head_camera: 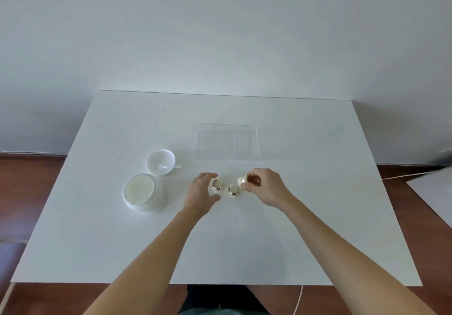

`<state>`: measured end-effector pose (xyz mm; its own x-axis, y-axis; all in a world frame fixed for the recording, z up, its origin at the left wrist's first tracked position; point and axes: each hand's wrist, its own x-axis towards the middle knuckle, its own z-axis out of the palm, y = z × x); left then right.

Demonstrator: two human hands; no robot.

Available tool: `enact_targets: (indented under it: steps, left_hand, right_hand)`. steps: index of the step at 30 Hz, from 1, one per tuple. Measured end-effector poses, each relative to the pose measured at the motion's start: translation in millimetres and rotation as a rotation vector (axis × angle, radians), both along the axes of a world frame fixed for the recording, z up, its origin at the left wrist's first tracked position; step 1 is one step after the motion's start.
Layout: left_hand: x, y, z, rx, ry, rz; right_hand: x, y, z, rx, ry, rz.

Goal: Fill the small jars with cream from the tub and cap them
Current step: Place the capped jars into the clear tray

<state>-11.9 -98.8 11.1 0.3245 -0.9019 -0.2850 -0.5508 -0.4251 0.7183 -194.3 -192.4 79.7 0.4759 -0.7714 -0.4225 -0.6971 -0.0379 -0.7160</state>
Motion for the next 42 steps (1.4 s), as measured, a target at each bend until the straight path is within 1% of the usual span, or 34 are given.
enact_targets:
  steps: [3,8,14,19,21,24,28,32,34,38,42]
  left_hand:
    - [2.9,-7.9,-9.8,0.021,-0.018,-0.059]
    - [5.1,-14.0,-19.1,-0.019,-0.038,-0.066]
    - [10.4,-16.3,-18.4,-0.059,-0.02,-0.084]
    - [26.0,-20.1,5.1,-0.227,0.009,0.015]
    - [38.8,-28.8,19.3,-0.294,-0.002,0.054]
    - [60.8,-48.0,37.7,-0.336,-0.056,0.075]
    - [83.5,-75.2,49.0,-0.273,-0.181,0.028]
    - [100.8,-93.6,45.1,-0.147,-0.278,-0.054]
    - [108.3,-98.4,40.0,-0.114,-0.32,-0.088]
    - [116.0,-106.3,32.8,-0.068,-0.411,-0.253]
    - [116.2,-118.2,31.8,-0.013,-0.482,-0.352]
  right_hand:
    - [6.3,-2.1,-10.4,-0.011,0.005,-0.037]
    - [15.5,-4.2,-22.0,-0.039,0.015,-0.063]
    - [25.4,-5.3,-23.0,-0.05,0.002,-0.051]
    - [37.9,-14.9,-12.0,-0.102,-0.041,-0.042]
    - [45.0,-23.6,-6.2,-0.134,-0.05,-0.038]
    - [57.4,-40.4,0.4,-0.179,-0.056,-0.028]
    - [75.7,-62.8,3.0,-0.228,-0.03,0.003]
    - [95.0,-79.0,-0.1,-0.243,-0.027,0.027]
    - [105.0,-84.0,-2.4,-0.251,-0.038,0.035]
    - [124.0,-92.1,-8.7,-0.286,-0.059,0.04]
    - [133.7,-98.9,-14.1,-0.294,-0.081,-0.008]
